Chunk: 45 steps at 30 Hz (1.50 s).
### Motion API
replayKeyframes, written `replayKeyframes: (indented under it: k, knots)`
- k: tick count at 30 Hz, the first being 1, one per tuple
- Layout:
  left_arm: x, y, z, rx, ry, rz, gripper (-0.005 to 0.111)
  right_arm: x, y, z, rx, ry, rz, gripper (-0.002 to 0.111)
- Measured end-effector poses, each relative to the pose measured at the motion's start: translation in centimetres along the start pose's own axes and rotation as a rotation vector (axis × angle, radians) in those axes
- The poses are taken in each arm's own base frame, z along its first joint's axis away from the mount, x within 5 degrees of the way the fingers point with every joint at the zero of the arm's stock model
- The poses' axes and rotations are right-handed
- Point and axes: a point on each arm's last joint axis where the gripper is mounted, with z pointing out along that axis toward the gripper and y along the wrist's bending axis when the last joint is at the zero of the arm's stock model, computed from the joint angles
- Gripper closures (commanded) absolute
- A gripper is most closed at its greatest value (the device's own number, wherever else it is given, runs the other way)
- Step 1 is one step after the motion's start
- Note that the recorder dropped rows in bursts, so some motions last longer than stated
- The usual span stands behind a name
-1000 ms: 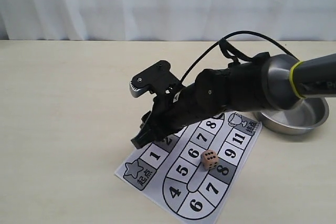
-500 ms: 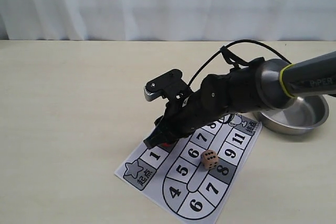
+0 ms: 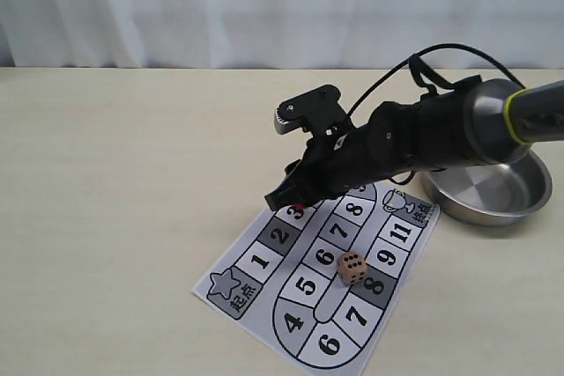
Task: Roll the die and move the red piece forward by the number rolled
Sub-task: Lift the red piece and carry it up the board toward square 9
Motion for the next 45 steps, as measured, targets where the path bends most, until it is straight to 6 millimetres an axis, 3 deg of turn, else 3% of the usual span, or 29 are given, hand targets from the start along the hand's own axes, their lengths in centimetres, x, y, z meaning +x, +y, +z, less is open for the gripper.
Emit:
replayKeyframes:
  k: [4,13,22,29,38,45]
  knots:
    - [0.0,0.0,0.0,0.0,0.0,0.0,0.107,1.2,0.0,1.7,-0.001,0.049,0.003,0.104]
    - [0.0,0.0,0.0,0.0,0.0,0.0,0.107,1.2,-0.1,1.9,0.0,0.049,0.005,0.104]
    - [0.0,0.0,0.0,0.0,0.0,0.0,0.107,0.1,-0.3,0.3,0.01,-0.009,0.002,0.104]
    - [0.0,0.0,0.0,0.0,0.0,0.0,0.107,-0.4,-2.9,-0.4,0.063,-0.052,0.049,0.104]
    - [0.0,0.0,0.0,0.0,0.0,0.0,0.107,1.2,-2.5,2.4,0.066,-0.006,0.042,0.104]
    - [0.0,0.0,0.0,0.0,0.0,0.0,0.107,1.2,-2.5,2.6,0.073,-0.018,0.022,0.104]
